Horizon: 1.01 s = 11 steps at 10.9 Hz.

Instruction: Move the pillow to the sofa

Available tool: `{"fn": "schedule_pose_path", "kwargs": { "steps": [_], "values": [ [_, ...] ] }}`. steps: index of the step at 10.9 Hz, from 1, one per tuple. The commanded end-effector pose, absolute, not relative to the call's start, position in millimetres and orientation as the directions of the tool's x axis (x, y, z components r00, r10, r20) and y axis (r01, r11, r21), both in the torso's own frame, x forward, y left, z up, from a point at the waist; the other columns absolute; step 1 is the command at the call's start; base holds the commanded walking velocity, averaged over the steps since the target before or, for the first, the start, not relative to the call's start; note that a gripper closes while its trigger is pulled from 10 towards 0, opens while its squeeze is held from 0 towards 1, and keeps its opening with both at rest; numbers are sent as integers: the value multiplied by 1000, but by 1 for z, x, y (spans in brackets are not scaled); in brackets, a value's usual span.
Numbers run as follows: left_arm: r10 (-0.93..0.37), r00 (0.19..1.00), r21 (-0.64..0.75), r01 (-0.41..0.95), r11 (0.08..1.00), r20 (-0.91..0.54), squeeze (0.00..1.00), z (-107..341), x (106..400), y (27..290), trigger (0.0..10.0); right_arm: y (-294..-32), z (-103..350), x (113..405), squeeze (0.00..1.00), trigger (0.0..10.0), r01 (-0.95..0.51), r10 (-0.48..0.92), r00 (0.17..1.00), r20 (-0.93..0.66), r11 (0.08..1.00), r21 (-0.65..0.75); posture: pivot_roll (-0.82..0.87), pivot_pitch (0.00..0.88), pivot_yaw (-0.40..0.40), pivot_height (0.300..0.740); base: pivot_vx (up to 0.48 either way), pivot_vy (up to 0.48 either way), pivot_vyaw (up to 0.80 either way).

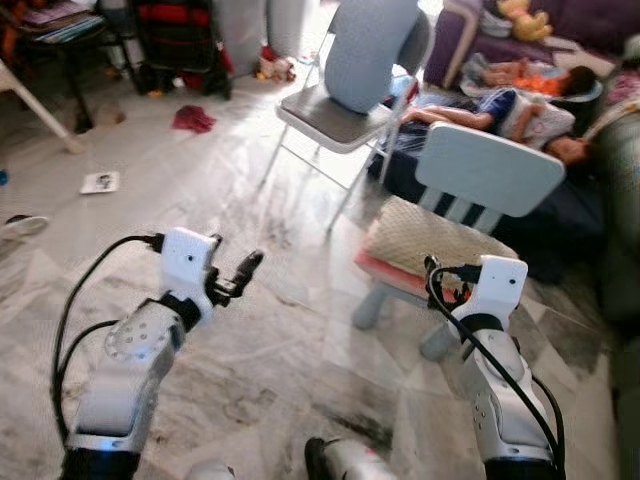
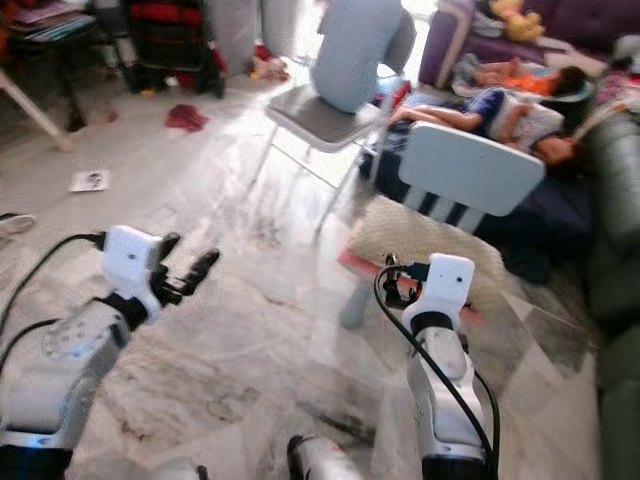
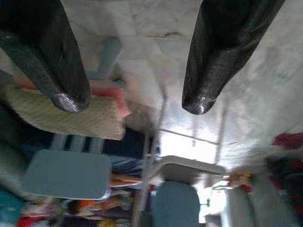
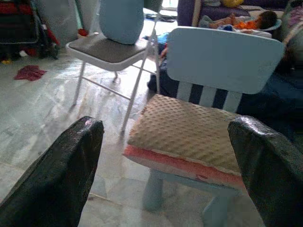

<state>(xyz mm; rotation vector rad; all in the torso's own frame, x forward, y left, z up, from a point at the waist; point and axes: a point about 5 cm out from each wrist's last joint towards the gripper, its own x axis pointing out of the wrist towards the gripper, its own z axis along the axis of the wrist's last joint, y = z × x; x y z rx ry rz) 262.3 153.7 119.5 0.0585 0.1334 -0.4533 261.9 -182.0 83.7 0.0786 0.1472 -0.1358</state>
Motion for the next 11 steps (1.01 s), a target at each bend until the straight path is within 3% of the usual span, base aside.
{"fn": "schedule_pose_path", "kwargs": {
  "steps": [1, 8, 11],
  "values": [
    [-457, 880, 34, 465, 885, -127, 0, 123, 264, 147, 10000, -185, 86, 263, 0, 10000, 148, -137, 979, -150, 987, 64, 2, 107, -88, 740, 0, -292, -775],
    [-370, 917, 37, 379, 925, -146, 0, 118, 260, 163, 10000, -188, 90, 262, 0, 10000, 130, -121, 984, -129, 990, 62, 15, 96, -80, 740, 0, -255, -783],
    [-324, 930, 107, 345, 932, -174, 0, 115, 272, 172, 10000, -193, 89, 259, 0, 10000, 204, -194, 977, -90, 973, 112, 0, 57, 12, 740, 0, 0, 0]
  ]
}}
